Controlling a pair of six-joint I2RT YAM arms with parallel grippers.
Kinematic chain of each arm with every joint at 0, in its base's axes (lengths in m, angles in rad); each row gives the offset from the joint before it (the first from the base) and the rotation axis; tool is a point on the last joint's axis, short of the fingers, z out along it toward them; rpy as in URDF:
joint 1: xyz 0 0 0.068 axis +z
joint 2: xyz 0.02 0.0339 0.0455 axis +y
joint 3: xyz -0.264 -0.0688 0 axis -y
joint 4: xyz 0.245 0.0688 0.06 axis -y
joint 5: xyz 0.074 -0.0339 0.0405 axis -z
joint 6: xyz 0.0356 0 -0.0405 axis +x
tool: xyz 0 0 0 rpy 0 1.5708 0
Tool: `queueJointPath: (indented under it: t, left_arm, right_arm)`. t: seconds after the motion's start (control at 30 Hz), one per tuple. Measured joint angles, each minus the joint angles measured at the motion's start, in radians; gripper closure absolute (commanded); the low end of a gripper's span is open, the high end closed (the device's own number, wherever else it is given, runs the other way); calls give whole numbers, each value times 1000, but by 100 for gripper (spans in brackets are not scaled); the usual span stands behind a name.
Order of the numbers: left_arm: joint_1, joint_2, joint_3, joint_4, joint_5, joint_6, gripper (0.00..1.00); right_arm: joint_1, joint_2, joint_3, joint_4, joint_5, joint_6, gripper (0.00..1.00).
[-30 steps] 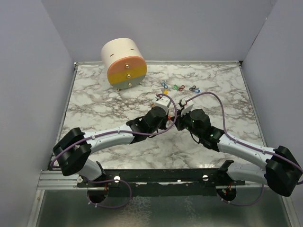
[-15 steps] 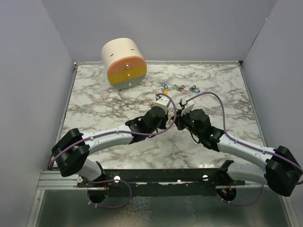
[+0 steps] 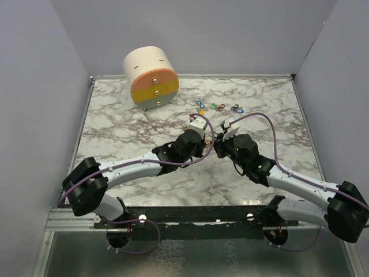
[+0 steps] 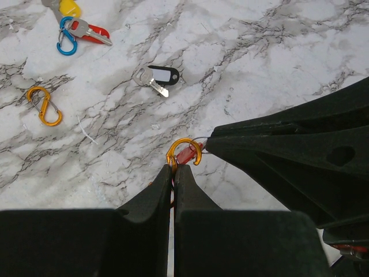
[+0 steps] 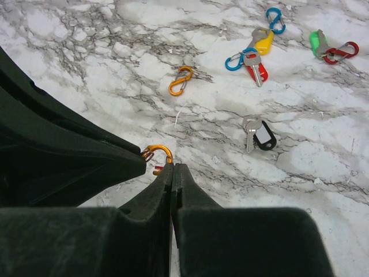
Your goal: Put the keys on the keyring
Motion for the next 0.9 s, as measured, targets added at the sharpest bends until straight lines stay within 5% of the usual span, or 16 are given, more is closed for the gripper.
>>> queueJointPath:
  t: [0.6, 0.9]
  left_arm:
    - [-3, 0, 0, 12, 4, 0, 99]
    - [-6, -1, 0, 14, 8, 4, 43]
  right_arm:
    - [4, -25, -11, -3, 26, 0, 99]
    - [4, -38, -12, -5, 44, 0, 99]
